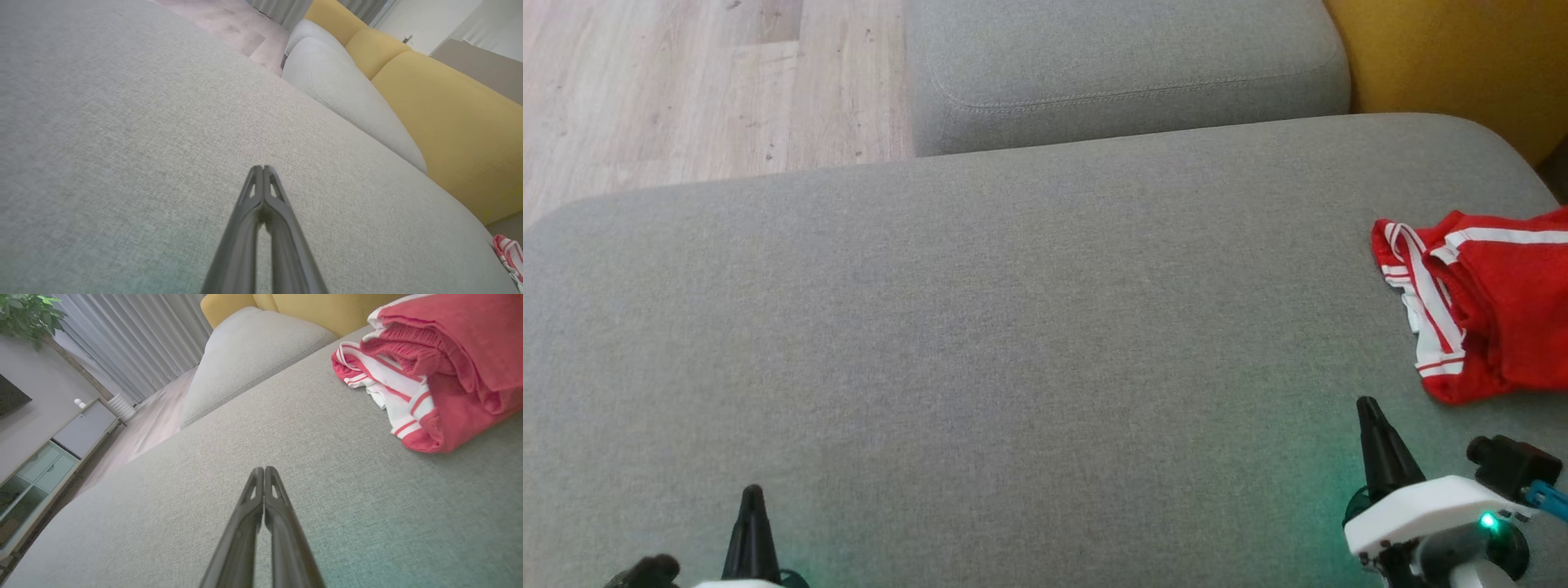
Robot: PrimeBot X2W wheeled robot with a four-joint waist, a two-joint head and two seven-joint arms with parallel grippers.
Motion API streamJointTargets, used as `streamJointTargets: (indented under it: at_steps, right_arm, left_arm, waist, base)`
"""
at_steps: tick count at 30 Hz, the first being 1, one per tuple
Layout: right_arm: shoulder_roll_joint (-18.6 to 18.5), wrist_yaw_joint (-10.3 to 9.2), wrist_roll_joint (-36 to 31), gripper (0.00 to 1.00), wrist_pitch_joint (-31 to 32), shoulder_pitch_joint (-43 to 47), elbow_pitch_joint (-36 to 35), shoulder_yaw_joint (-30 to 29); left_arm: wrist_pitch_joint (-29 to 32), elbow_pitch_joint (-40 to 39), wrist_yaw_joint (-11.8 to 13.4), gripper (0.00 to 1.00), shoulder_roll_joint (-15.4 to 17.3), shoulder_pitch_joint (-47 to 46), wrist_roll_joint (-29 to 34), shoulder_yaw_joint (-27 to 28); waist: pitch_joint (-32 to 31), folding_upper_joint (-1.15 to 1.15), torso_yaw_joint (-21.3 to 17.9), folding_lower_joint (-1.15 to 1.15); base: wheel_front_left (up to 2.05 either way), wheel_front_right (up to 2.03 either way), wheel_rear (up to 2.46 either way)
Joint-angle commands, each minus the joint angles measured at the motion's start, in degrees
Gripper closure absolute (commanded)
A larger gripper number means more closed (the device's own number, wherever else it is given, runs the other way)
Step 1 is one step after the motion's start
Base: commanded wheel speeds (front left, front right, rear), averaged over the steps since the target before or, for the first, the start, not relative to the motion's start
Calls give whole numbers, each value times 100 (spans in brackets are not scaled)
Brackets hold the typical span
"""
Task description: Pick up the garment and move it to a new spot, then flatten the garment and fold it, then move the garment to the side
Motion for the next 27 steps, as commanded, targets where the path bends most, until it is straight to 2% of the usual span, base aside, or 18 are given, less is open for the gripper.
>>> streamJointTargets:
  at_steps: [1,27]
  right_arm:
    - [-1,0,221,100,26,-338,-214,-37]
    - [65,-2,1861,100,230,-462,-284,-245]
  left_arm:
    - [39,-190,-44,100,14,-272,-161,176]
    - [452,-291,-170,100,-139,-534,-1471,497]
  waist:
    - [2,0,6,0]
    - [32,0,86,0]
  base:
    - [0,0,0]
    - [0,0,0]
